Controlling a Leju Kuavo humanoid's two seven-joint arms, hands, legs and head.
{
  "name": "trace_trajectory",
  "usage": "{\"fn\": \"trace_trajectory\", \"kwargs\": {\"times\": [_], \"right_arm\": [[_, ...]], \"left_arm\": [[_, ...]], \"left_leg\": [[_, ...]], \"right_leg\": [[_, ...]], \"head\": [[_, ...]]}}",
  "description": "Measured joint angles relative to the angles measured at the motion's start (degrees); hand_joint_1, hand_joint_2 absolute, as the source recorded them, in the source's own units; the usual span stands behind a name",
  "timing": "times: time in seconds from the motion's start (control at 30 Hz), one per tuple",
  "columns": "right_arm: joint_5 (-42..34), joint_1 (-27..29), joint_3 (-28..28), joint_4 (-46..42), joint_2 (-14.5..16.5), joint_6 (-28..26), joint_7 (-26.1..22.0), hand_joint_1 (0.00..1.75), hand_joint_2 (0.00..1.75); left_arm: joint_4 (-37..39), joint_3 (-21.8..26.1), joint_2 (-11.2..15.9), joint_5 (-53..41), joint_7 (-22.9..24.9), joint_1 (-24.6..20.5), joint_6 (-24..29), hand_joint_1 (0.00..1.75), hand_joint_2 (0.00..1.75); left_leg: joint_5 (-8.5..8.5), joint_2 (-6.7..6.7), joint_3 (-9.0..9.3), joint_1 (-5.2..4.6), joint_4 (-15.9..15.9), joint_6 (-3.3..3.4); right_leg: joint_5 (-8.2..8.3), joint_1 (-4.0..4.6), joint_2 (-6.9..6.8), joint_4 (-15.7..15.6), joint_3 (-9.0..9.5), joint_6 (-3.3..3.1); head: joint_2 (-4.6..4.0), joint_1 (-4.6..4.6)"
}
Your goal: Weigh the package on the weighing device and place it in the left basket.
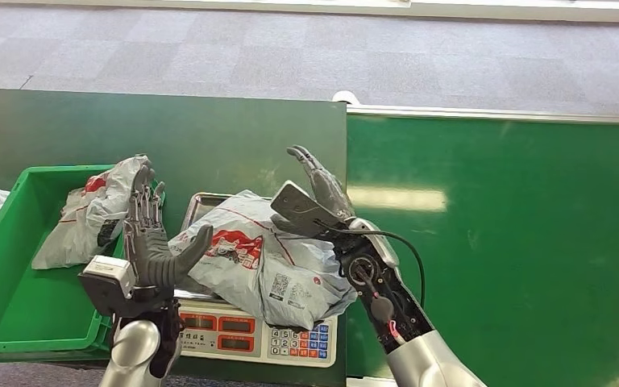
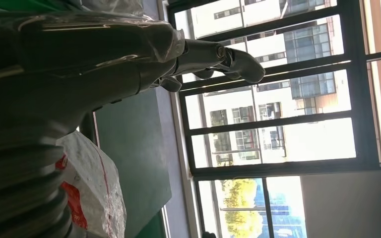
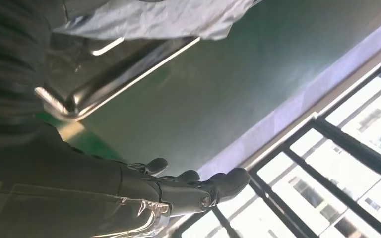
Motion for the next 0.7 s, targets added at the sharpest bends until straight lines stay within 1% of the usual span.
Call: {"fn": "trace_trajectory", "kwargs": {"times": [0.1, 0.4, 0.53, 0.7], "right_arm": [[2.4, 0.9, -0.2, -2.6, -0.6, -2.0, 1.0, 0.0, 1.75], [2.8, 2.2, -0.3, -6.1, -1.6, -2.5, 1.1, 0.0, 1.75], [2.4, 3.6, -0.7, -7.8, -2.0, -3.0, -0.6, 0.0, 1.75], [2.6, 8.1, -1.9, -13.5, -3.2, -8.6, -5.4, 0.0, 1.75]], "left_arm": [[0.1, 0.3, 0.1, -0.1, 0.0, 0.3, 0.0, 0.0, 1.75], [0.4, 0.5, 0.1, -0.6, 0.1, 0.4, -0.6, 0.0, 1.75], [0.8, 0.6, 0.1, -2.0, 0.8, 0.5, -2.4, 0.0, 1.75], [1.3, 0.0, 0.2, -6.0, 1.4, 0.5, -4.4, 0.0, 1.75]], "left_leg": [[0.0, 0.01, 0.0, 0.0, 0.0, 0.0], [0.0, 0.01, 0.0, 0.0, 0.0, 0.0], [0.0, 0.0, 0.0, 0.0, 0.0, 0.0], [-0.01, 0.02, -0.01, -0.01, 0.0, 0.0]], "right_leg": [[0.0, 0.0, 0.0, 0.0, 0.0, 0.0], [0.0, 0.0, 0.0, 0.0, 0.0, 0.0], [0.0, 0.0, 0.0, 0.0, -0.01, 0.0], [0.0, -0.01, -0.01, 0.0, -0.08, 0.0]], "head": [[0.0, -0.01], [0.0, -0.01], [0.0, -0.01], [0.0, -0.01]]}}
